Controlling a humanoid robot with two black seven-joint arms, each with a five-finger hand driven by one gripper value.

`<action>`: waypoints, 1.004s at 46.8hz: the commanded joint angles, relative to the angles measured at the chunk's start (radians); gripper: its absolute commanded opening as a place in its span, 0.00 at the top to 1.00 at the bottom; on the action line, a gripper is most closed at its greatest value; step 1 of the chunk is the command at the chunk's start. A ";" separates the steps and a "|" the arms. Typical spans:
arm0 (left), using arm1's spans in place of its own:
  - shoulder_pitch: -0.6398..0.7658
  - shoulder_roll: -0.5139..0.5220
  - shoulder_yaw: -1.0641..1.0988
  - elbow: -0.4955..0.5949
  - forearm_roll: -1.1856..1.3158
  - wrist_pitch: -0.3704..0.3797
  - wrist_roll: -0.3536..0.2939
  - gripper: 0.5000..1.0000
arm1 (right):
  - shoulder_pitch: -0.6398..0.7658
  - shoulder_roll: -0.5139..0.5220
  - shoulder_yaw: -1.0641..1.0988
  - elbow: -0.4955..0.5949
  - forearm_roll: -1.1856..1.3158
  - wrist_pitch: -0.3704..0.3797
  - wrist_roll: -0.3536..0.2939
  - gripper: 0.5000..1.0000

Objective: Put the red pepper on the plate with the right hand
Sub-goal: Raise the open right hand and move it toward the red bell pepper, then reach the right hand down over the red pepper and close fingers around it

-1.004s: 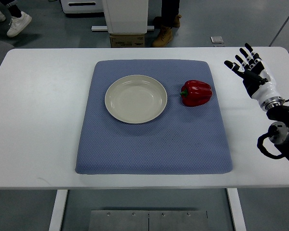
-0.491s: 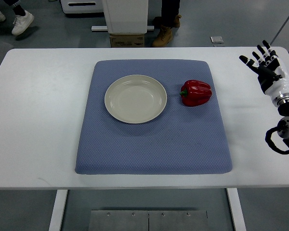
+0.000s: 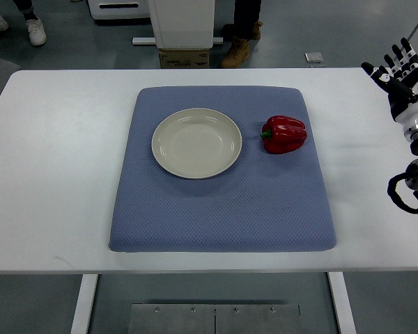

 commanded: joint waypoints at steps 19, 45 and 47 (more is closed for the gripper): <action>0.000 0.000 0.000 0.000 0.000 0.000 0.000 0.00 | 0.012 -0.019 -0.110 0.000 -0.018 -0.006 0.044 0.00; 0.000 0.000 0.000 0.000 0.000 0.000 0.001 0.00 | 0.278 -0.103 -0.669 0.040 -0.232 -0.014 0.059 0.00; 0.000 0.000 0.000 0.000 0.000 0.000 0.001 0.00 | 0.315 -0.109 -0.734 0.052 -0.244 -0.014 0.059 0.00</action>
